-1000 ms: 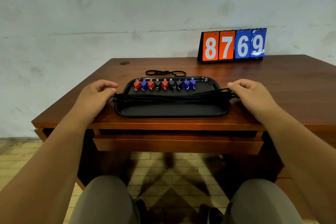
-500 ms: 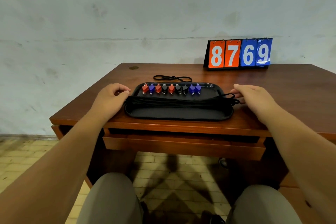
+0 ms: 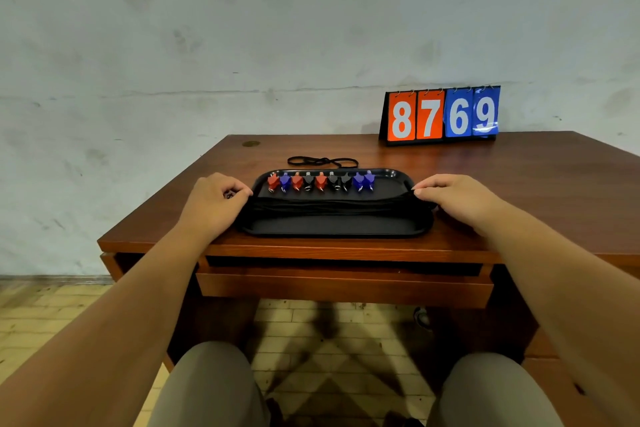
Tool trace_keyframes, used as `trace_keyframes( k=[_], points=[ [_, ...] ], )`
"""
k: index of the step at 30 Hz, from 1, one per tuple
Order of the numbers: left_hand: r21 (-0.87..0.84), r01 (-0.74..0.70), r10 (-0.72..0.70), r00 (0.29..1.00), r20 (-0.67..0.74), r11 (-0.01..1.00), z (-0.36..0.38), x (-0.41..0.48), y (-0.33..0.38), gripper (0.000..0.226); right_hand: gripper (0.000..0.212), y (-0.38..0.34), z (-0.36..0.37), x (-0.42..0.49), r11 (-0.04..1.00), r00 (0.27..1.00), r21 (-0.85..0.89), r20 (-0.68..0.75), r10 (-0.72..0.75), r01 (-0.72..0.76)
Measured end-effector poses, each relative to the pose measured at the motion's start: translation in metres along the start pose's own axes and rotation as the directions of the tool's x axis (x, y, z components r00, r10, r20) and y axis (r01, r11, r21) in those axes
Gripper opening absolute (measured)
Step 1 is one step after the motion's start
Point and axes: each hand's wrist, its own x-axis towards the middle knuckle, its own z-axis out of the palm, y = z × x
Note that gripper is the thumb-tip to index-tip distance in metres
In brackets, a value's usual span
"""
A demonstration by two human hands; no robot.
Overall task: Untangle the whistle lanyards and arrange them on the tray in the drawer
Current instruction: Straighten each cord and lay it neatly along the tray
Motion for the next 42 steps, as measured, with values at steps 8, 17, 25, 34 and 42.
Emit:
trace_keyframes(
  k=[8,17,25,34,42],
  points=[
    [-0.054,0.003,-0.003,1.0,-0.009,0.999,-0.014,0.018,0.031,0.016,0.023,-0.041,-0.018,0.008,0.985,0.993,-0.126,-0.01,-0.121,0.119],
    [-0.124,-0.119,0.136,0.98,0.146,0.985,-0.022,0.051,0.088,0.016,0.022,-0.088,-0.033,0.018,0.963,0.967,-0.098,-0.023,-0.255,0.252],
    [-0.201,-0.052,0.089,0.98,0.18,0.978,-0.007,0.077,0.108,0.016,0.024,-0.098,-0.027,0.042,0.954,0.959,-0.096,0.008,-0.283,0.282],
    [-0.221,0.009,0.044,0.971,0.234,0.975,0.021,0.117,0.109,0.016,0.018,-0.096,-0.009,0.088,0.962,0.966,-0.092,0.062,-0.25,0.255],
    [-0.144,0.028,0.018,0.951,0.308,0.989,0.056,0.154,0.098,0.015,0.024,-0.086,0.028,0.136,0.954,0.965,-0.196,0.177,-0.193,0.226]
  ],
)
